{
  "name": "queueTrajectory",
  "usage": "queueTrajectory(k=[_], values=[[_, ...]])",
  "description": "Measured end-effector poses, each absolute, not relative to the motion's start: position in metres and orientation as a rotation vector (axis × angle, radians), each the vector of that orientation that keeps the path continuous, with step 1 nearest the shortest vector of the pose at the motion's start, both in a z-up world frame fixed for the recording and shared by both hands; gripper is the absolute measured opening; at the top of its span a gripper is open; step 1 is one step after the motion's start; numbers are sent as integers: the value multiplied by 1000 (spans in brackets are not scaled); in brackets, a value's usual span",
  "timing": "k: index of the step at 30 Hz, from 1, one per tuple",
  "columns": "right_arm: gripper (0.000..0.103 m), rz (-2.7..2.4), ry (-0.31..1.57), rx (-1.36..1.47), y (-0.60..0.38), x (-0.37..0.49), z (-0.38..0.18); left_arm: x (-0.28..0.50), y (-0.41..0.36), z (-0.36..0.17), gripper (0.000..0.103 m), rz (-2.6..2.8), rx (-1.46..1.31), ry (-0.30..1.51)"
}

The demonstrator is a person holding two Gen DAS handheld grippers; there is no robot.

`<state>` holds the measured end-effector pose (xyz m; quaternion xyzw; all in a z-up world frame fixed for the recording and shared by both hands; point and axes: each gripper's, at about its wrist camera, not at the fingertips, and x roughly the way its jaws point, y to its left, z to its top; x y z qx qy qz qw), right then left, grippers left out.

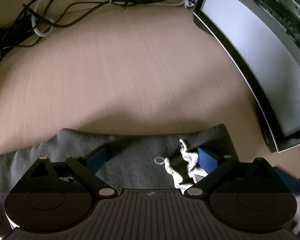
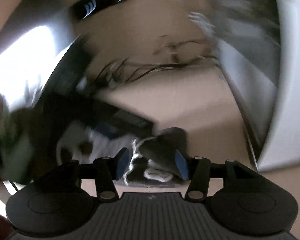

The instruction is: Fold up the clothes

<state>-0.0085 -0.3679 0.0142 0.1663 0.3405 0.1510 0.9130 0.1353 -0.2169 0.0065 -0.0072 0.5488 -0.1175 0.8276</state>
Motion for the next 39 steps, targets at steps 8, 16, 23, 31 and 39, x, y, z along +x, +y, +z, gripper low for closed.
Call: queueTrajectory(k=[8,16,23,31,39], values=[[51,186,800,649,-389,25,-35,135,-217,6,100,-268,-21,1159],[36,215,817,478,-352,31,-29,132,-197,11,99,-289,-121,1167],[34,117,765,257,-355,38,-9,116,-161,12,99,-337,-204,1205],[35,119,612,-368,-269,16,-6,124,-167,41,99,-388,-236,1153],[35,168,513,-674,-233,3,-16,137,-213,49,64,-476,-265,1201]])
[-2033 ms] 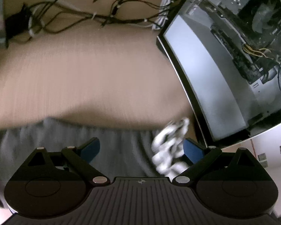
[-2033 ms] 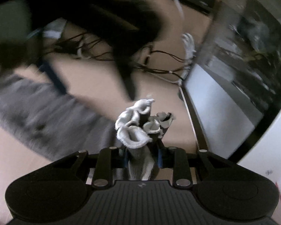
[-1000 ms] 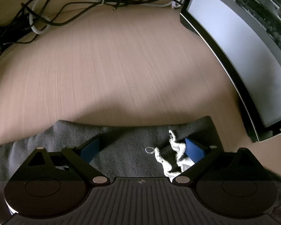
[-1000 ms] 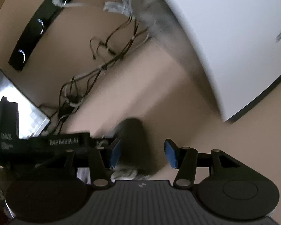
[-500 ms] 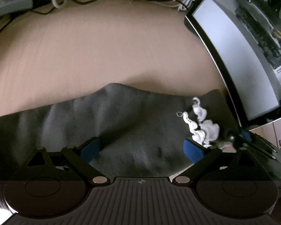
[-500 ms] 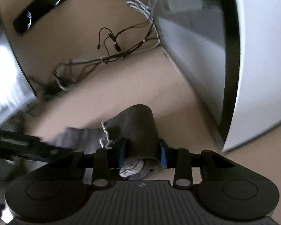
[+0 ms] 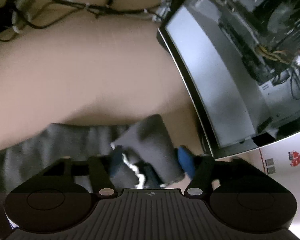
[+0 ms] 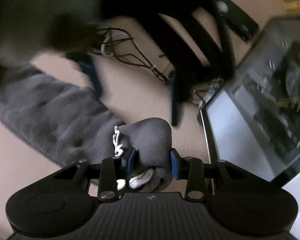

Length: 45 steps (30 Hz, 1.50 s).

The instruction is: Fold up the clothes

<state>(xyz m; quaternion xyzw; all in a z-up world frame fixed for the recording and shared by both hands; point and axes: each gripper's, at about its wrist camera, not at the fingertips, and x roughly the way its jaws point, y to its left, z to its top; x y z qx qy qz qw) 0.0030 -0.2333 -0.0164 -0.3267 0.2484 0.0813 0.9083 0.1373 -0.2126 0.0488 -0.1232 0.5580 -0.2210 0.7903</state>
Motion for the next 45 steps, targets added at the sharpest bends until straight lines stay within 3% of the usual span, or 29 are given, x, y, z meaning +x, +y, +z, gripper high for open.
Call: queueTrajectory(k=[9,11,16,21,27,36,40,41,42,45], values=[[38,234,476,-754,-234,-5,-18,144,-210,25,68,-411,-270,1238],[40,282,515,-628,-246,1,-5,141,-208,23,69,-402,-245,1229],[58,360,650,-149,-300,23,30,136,-194,20,74,-367,-222,1218],[65,378,794,292,-347,47,21,131,-177,19,77,-346,-255,1215],[72,451,816,488,-355,49,11,124,-165,16,80,-312,-245,1209],[72,379,901,764,-379,56,-18,119,-158,13,82,-287,-247,1198],[72,370,920,729,-361,61,-24,116,-154,13,82,-270,-242,1196],[70,370,917,708,-356,61,-23,115,-153,12,83,-266,-243,1196],[58,376,912,676,-350,61,-19,114,-151,12,83,-262,-243,1196],[48,375,874,494,-328,58,-3,110,-142,12,81,-245,-265,1194]])
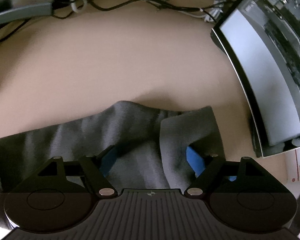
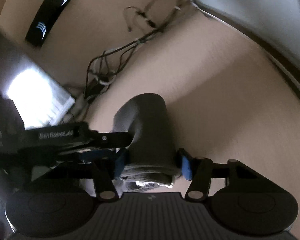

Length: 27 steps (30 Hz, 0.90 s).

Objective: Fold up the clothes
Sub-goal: 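Hold the fold with the right gripper while the left gripper opens beside it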

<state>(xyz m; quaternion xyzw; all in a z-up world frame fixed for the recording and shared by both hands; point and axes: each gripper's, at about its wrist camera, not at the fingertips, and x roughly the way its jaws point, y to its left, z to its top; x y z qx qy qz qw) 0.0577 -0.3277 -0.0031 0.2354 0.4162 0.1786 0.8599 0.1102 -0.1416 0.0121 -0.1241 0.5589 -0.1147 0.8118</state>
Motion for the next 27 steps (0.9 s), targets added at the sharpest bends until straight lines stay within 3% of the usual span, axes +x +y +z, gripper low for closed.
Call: queueTrajectory(k=[9,18,21,27], values=[[47,353,734,-128,-243,32,23,99,-99,42,84,-230,-368,1102],[49,375,600,-568,-181,7,18,106,-114,42,86,-254,-353,1099],[51,411,581,-587,-181,0,20,110,-109,33,91,-209,-337,1117],[63,524,664,-251,-226,12,39,110,-90,24,94,-152,-334,1131]])
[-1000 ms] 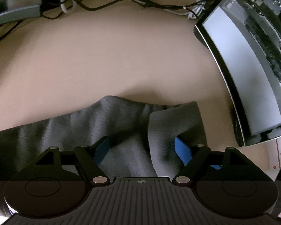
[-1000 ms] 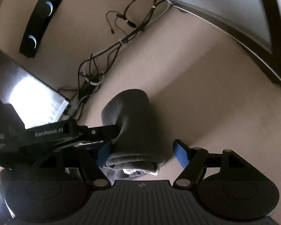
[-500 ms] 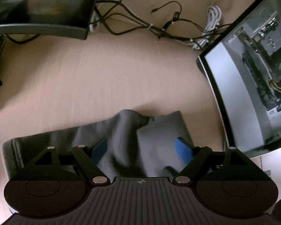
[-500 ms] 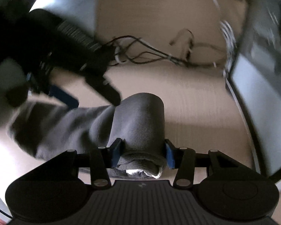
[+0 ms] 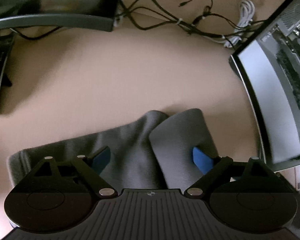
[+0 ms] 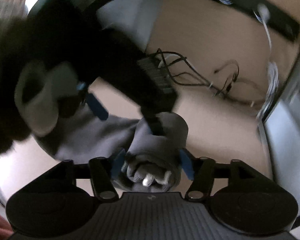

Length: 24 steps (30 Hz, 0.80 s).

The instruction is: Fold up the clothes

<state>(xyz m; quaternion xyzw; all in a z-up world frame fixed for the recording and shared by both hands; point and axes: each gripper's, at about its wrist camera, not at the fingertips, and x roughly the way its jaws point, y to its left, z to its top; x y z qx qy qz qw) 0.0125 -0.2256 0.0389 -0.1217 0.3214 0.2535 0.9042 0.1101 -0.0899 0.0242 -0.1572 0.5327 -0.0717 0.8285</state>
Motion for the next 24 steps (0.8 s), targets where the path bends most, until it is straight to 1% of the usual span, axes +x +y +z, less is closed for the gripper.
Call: queueTrajectory(k=[5,6,7,11,12,13,14,15,17,19,21,24], values=[[66,513,789,177,-281,40,38,107,-78,20,94,-124,-337,1136],[70,505,815,248,-288,47,35,106,-76,19,94,-118,-339,1139],[73,507,829,281,-291,53,31,105,-74,18,94,-113,-340,1142],[80,539,853,359,-281,66,19,102,-67,14,94,-78,-331,1146],[82,546,861,388,-279,69,15,100,-64,14,93,-73,-340,1145],[83,548,870,421,-279,72,10,97,-60,14,90,-69,-355,1141],[83,549,879,454,-279,75,6,93,-55,15,89,-61,-369,1138],[82,548,885,475,-279,75,4,89,-48,18,89,-55,-387,1130],[66,537,881,466,-275,74,5,78,-30,26,90,-46,-433,1100],[61,529,871,422,-272,71,8,63,-11,34,90,-35,-475,1065],[58,529,869,394,-271,69,9,48,7,38,90,-37,-511,1042],[55,526,871,370,-275,63,11,39,19,28,89,-68,-548,1054]])
